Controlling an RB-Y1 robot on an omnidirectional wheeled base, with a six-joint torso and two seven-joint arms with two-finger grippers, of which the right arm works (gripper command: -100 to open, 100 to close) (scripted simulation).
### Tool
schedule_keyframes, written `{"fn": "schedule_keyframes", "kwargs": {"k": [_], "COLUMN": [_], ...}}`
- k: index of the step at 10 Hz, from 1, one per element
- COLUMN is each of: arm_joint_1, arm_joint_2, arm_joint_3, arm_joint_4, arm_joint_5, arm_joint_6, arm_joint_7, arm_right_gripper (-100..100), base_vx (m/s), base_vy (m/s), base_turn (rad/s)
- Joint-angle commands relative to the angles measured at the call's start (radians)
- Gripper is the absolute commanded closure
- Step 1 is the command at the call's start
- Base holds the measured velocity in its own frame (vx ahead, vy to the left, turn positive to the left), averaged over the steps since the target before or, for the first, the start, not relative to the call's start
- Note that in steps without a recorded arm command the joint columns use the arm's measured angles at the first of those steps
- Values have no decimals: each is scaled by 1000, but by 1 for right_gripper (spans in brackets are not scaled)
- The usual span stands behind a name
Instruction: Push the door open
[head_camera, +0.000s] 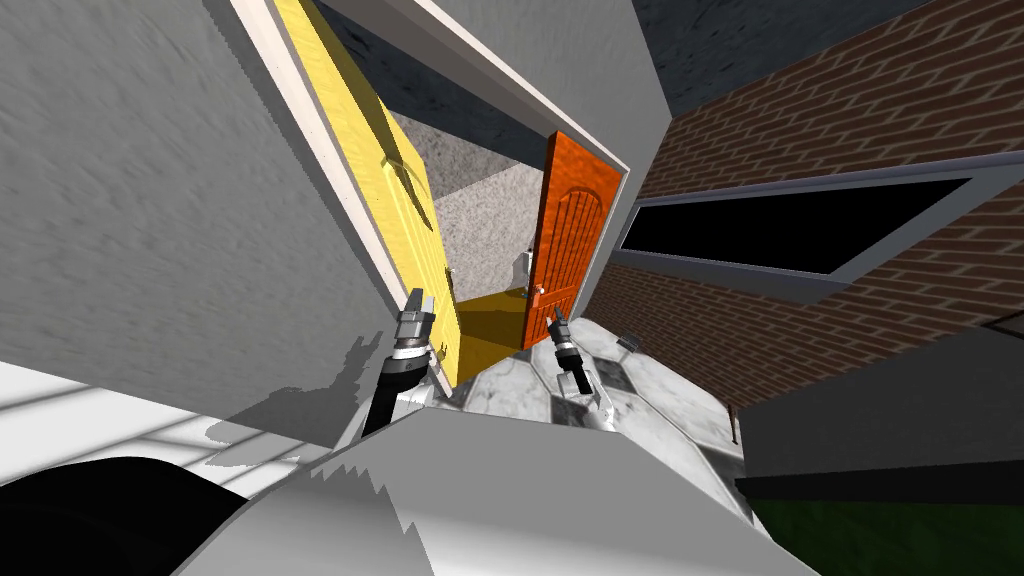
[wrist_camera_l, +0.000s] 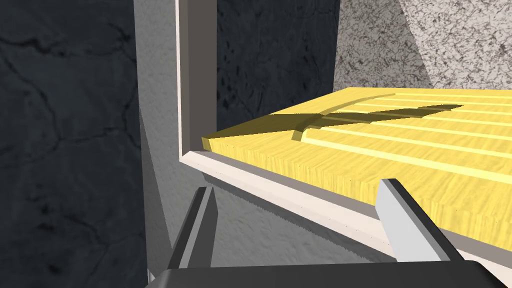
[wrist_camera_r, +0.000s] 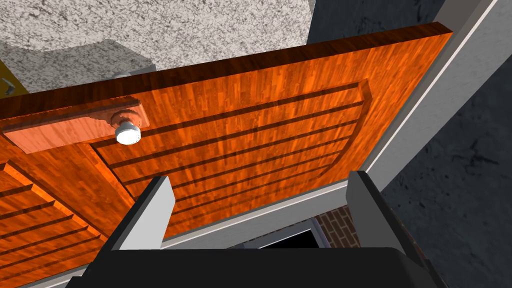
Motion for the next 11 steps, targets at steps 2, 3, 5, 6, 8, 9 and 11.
{"fn": "schedule_keyframes", "kwargs": {"k": [2,3,5,6,8,9,11], "arm_joint_1": [-45,-61,-93,-109,-141,-156,-188], "arm_joint_2": [-1,-3,-6,-7,-10,-11,-14], "arm_joint_3": [9,12,18,22,28,31,37], "arm_joint_4": [81,109,165,193,248,275,330], "arm_joint_5": [11,15,23,27,35,39,46], "arm_joint_6": [-10,-12,-18,-21,-27,-29,-35], "arm_joint_7": [-15,-21,-33,-39,-51,-57,-69], "arm_right_gripper": [-100,-100,-100,-100,-100,-100,-100], "base_vx": [84,77,79,78,85,77,70], "base_vy": [-100,-92,-105,-110,-106,-93,-99], "base_turn": [62,51,60,56,57,50,56]}}
